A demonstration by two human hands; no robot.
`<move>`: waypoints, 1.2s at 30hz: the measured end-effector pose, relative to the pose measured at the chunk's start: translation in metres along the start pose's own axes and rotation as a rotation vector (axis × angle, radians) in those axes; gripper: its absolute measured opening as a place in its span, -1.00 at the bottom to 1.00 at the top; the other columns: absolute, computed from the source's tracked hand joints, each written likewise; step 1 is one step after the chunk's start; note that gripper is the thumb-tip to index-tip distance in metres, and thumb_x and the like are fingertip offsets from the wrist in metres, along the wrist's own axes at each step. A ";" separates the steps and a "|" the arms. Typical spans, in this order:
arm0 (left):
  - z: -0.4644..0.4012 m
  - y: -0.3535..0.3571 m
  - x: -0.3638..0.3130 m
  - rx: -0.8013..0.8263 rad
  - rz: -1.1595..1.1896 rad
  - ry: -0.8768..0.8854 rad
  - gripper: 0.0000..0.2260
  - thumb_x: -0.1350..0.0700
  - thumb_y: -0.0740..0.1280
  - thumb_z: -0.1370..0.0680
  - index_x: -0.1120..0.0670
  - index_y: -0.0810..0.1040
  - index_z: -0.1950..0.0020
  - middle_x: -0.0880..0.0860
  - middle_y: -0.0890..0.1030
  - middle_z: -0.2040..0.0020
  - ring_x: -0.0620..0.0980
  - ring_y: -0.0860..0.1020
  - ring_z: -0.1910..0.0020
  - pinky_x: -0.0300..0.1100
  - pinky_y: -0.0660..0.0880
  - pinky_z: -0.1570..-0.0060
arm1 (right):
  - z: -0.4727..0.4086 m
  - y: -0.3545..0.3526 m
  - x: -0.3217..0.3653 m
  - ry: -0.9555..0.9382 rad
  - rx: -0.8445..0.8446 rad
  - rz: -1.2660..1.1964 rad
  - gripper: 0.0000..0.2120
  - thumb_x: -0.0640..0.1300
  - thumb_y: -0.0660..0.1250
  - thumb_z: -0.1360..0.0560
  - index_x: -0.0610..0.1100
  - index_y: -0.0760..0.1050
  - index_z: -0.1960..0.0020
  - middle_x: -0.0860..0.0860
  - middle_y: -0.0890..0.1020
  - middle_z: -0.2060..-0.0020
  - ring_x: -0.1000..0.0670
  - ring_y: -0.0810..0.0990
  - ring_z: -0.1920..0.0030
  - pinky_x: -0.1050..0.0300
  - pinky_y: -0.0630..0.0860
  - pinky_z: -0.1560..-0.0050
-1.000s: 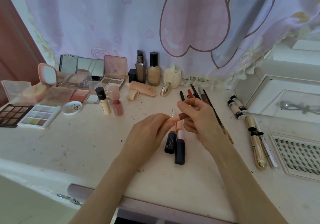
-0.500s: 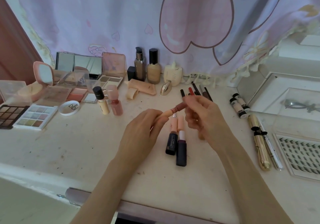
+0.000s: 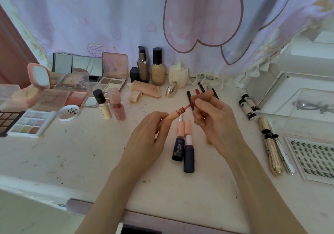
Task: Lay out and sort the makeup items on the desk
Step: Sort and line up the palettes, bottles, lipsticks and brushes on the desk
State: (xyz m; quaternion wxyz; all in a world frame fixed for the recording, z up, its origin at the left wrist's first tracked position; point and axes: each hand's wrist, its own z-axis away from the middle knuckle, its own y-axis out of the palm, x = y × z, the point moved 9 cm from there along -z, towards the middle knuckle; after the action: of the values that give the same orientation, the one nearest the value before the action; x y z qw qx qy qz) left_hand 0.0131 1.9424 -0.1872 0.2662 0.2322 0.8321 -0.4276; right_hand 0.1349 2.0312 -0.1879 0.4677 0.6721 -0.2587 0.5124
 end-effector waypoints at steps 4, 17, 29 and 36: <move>0.001 0.000 -0.002 0.011 0.046 -0.005 -0.79 -0.06 0.09 -0.58 0.00 0.44 0.01 -0.12 0.40 0.30 -0.15 0.37 0.29 -0.39 0.31 0.27 | 0.003 0.008 0.000 -0.019 0.070 0.108 -0.83 -0.31 0.27 -0.50 -0.15 0.60 0.18 -0.14 0.33 0.30 0.07 0.23 0.40 0.24 0.20 0.41; 0.002 0.004 0.007 0.090 0.223 -0.124 -0.83 -0.02 0.02 -0.62 -0.06 0.37 -0.11 -0.08 0.49 0.06 -0.17 0.45 0.11 -0.34 0.40 0.10 | 0.010 0.030 -0.008 -0.062 0.078 0.483 -0.81 -0.20 0.36 -0.47 -0.11 0.61 -0.08 0.19 0.63 0.30 0.29 0.56 0.29 0.41 0.46 0.23; 0.030 -0.026 0.039 0.142 -0.346 -0.113 -0.67 0.07 0.15 -0.59 0.09 0.35 -0.35 0.01 0.44 -0.20 -0.04 0.41 -0.16 -0.28 0.27 -0.11 | -0.028 0.097 0.001 -0.244 0.259 0.744 -0.95 -0.25 0.27 -0.51 -0.14 0.47 0.07 0.07 0.62 0.38 0.22 0.51 0.34 0.39 0.43 0.34; 0.049 -0.018 0.042 0.331 -0.579 -0.052 -0.39 -0.15 -0.19 -0.49 0.03 0.29 -0.43 0.03 0.30 -0.45 -0.01 0.24 -0.44 -0.10 0.06 -0.43 | -0.045 0.120 -0.031 -0.212 0.345 0.874 -0.91 -0.21 0.26 -0.52 -0.23 0.46 0.01 -0.01 0.66 0.30 0.12 0.58 0.25 0.32 0.49 0.29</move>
State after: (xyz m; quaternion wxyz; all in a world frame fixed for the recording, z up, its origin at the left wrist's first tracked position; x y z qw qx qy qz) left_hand -0.0173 1.8990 -0.2274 0.1136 0.0153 0.7756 -0.6208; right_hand 0.0053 2.0158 -0.1717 0.0614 0.6166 -0.4744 0.6253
